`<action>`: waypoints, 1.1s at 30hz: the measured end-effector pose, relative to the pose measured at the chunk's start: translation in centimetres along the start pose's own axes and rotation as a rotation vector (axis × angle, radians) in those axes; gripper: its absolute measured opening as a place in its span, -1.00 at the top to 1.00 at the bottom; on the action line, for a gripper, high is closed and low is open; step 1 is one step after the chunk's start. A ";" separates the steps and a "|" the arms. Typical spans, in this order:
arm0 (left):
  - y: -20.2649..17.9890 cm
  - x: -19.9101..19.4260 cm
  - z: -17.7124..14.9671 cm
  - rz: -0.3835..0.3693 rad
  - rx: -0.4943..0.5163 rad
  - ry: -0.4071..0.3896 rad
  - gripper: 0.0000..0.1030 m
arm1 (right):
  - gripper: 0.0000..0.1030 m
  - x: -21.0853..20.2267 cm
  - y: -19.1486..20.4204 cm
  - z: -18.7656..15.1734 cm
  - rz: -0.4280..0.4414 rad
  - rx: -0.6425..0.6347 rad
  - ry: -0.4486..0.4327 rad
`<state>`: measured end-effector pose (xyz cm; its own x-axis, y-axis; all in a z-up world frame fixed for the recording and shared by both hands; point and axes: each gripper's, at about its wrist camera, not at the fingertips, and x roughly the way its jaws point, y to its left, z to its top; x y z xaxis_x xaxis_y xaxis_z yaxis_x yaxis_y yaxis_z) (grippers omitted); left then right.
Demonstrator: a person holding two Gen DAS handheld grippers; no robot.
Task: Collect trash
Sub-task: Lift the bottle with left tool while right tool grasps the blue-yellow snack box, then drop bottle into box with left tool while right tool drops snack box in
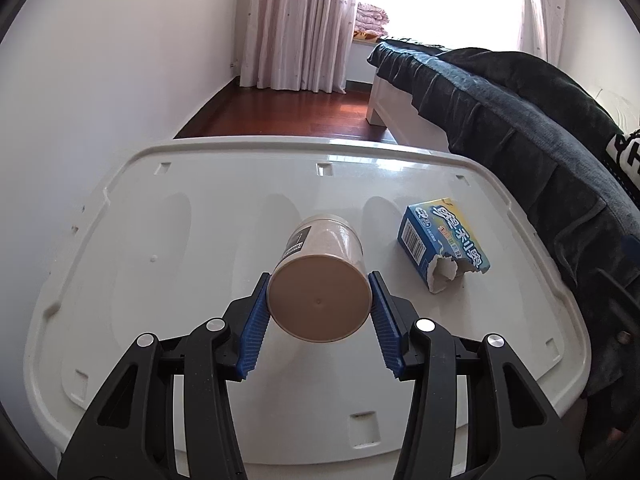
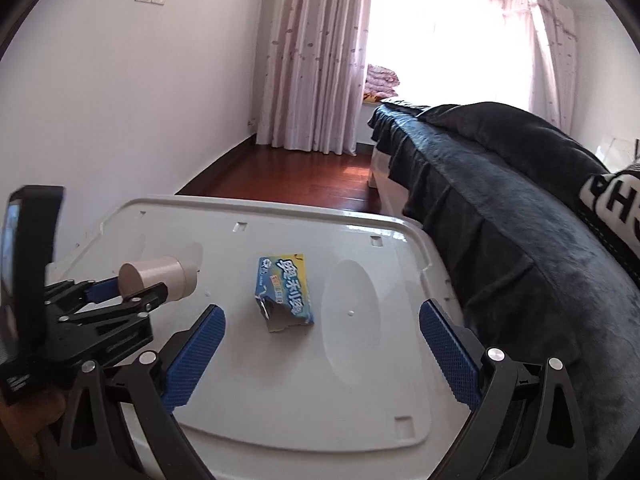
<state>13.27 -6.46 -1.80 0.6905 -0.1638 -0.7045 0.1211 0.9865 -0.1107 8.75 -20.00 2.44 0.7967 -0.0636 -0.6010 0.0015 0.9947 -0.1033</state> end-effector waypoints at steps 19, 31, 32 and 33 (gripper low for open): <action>3.8 -1.6 -0.5 0.019 -0.038 -0.015 0.09 | 0.00 14.6 2.7 2.2 -0.026 -0.032 0.306; 2.3 -6.1 -2.4 0.003 -0.007 -0.024 0.09 | 0.00 4.0 2.8 0.5 0.009 -0.032 0.226; 2.1 -6.5 -2.7 0.001 -0.003 -0.023 0.09 | 0.00 2.7 3.0 0.0 0.015 -0.033 0.221; 2.1 -7.1 -3.1 0.001 0.000 -0.021 0.09 | 0.00 1.7 3.0 -0.3 0.021 -0.033 0.218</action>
<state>6.37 -3.25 0.80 0.7058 -0.1628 -0.6894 0.1203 0.9867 -0.1098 9.93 -17.10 0.87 0.6472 -0.0628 -0.7597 -0.0363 0.9929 -0.1129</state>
